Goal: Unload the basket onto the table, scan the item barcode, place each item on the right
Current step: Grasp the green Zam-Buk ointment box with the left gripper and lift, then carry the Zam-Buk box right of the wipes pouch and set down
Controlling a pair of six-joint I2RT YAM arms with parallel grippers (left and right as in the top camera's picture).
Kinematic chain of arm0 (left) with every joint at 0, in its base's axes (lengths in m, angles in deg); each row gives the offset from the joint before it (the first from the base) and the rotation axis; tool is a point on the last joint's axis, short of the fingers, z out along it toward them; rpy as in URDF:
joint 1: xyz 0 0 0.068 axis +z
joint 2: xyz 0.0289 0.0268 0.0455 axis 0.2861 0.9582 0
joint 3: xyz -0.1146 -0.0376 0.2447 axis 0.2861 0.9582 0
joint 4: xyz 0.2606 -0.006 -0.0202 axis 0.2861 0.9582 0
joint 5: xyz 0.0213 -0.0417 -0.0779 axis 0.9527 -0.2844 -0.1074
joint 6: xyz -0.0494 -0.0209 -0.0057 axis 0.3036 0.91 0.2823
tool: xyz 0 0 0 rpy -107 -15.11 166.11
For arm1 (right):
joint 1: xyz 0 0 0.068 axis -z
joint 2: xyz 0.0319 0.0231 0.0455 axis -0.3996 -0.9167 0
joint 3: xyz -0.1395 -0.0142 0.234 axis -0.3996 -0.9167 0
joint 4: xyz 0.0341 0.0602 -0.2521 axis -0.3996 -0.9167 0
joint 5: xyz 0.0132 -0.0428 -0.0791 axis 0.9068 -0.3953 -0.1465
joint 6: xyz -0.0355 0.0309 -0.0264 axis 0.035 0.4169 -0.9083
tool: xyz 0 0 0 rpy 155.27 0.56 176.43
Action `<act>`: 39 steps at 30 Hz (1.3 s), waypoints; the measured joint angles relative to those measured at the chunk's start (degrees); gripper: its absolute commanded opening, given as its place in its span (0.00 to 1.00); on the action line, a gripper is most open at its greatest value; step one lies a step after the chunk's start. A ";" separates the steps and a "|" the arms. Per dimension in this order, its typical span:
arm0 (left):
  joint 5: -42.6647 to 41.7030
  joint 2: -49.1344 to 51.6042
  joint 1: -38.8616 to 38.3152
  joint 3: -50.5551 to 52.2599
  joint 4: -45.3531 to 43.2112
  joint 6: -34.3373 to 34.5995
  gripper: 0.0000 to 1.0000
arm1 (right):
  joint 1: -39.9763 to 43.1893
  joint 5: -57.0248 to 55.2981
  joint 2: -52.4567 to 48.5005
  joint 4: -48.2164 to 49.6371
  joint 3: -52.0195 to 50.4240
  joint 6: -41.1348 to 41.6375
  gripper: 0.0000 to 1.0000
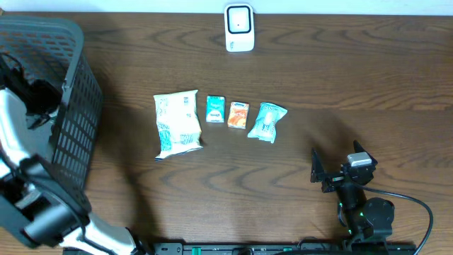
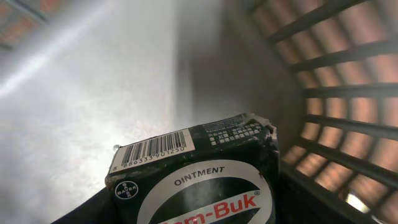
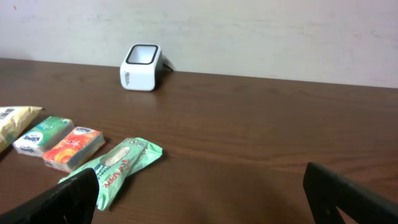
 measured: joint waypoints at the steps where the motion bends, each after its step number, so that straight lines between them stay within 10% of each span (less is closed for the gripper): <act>1: -0.02 -1.36 0.00 0.00 0.02 -0.07 0.58 | 0.00 0.00 0.00 0.00 0.00 0.00 0.99; 20: -0.04 -35.12 -10.16 0.02 -0.17 0.44 0.55 | 0.00 0.00 0.00 0.00 0.00 0.00 0.99; 39: -0.09 -10.14 -55.36 0.02 -3.89 3.02 0.55 | 0.02 0.00 0.00 0.00 0.00 0.00 0.99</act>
